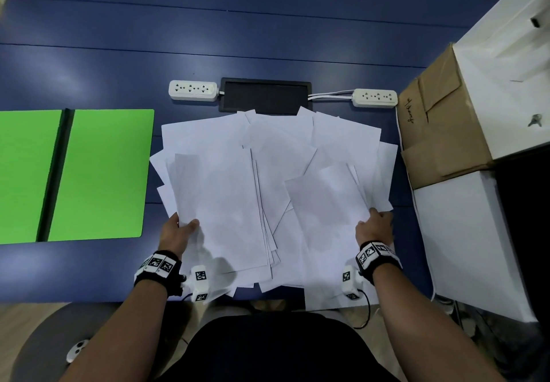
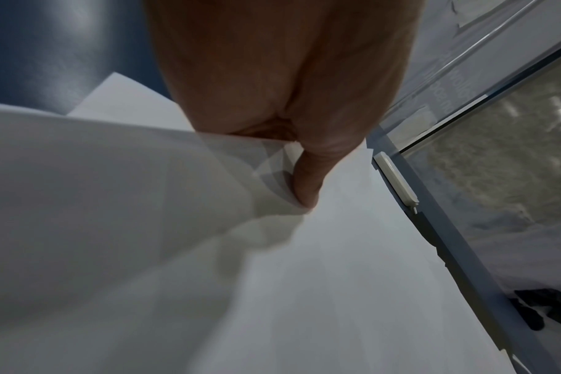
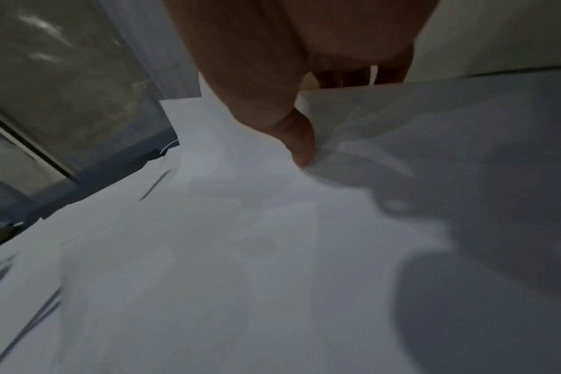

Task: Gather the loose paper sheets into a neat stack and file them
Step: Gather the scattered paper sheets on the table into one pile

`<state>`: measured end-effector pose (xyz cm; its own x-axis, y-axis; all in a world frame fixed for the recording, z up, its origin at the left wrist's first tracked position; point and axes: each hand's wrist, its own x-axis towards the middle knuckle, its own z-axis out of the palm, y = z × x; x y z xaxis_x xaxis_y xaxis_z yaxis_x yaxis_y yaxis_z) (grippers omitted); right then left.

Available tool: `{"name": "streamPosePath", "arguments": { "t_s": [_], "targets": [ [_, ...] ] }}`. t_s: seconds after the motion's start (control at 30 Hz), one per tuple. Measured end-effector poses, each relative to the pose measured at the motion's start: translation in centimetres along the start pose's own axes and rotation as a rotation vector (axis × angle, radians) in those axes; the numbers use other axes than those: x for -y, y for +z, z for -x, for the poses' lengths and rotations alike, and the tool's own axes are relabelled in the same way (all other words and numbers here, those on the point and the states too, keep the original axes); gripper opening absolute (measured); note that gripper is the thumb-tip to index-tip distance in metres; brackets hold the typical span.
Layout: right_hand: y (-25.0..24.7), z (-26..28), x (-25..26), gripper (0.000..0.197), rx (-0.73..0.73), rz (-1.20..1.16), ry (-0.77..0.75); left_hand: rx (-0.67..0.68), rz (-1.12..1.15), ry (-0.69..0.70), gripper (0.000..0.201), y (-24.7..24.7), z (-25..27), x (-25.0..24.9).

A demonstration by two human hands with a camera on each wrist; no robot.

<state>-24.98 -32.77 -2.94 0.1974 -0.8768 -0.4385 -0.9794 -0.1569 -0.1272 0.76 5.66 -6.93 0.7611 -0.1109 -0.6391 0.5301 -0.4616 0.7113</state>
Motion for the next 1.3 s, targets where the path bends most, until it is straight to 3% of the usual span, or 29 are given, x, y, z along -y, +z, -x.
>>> {"name": "streamPosePath", "arguments": {
  "t_s": [0.23,0.37,0.43,0.6,0.7,0.77,0.9,1.13,1.23,1.3],
  "targets": [
    [0.4,1.1,0.4,0.035,-0.058,0.053,-0.078,-0.003,0.001,0.004,0.03,0.2,0.3,-0.3],
    [-0.2,1.5,0.1,0.047,-0.014,-0.226,-0.003,-0.004,0.002,-0.004,0.031,0.2,0.4,-0.5],
    [-1.3,1.2,-0.3,0.049,0.013,-0.258,-0.006,-0.004,0.001,-0.002,0.031,0.2,0.6,-0.7],
    [-6.9,0.8,-0.3,0.028,-0.052,-0.352,-0.222,-0.001,0.017,0.013,0.029,0.3,1.0,-1.1],
    [-11.1,2.3,1.6,0.027,-0.096,-0.466,-0.344,0.0,0.019,0.017,0.031,0.5,1.3,-1.3],
    [-12.1,3.1,3.2,0.027,-0.044,-0.606,-0.354,0.011,0.019,0.025,0.032,0.5,1.4,-1.4],
    [-10.0,3.2,6.4,0.018,0.005,-0.715,-0.356,0.019,0.031,0.024,0.033,0.5,1.5,-1.8],
    [-1.5,6.2,12.9,0.03,0.046,-0.795,-0.307,0.061,0.046,-0.005,0.03,0.1,1.6,-2.1],
    [1.8,8.3,14.8,0.034,0.186,-0.816,-0.329,0.066,0.1,-0.038,0.018,0.7,1.8,-2.6],
    [4.0,9.4,15.9,0.033,0.283,-0.751,-0.319,0.026,0.095,-0.124,0.043,0.8,1.5,-2.9]
  ]
}}
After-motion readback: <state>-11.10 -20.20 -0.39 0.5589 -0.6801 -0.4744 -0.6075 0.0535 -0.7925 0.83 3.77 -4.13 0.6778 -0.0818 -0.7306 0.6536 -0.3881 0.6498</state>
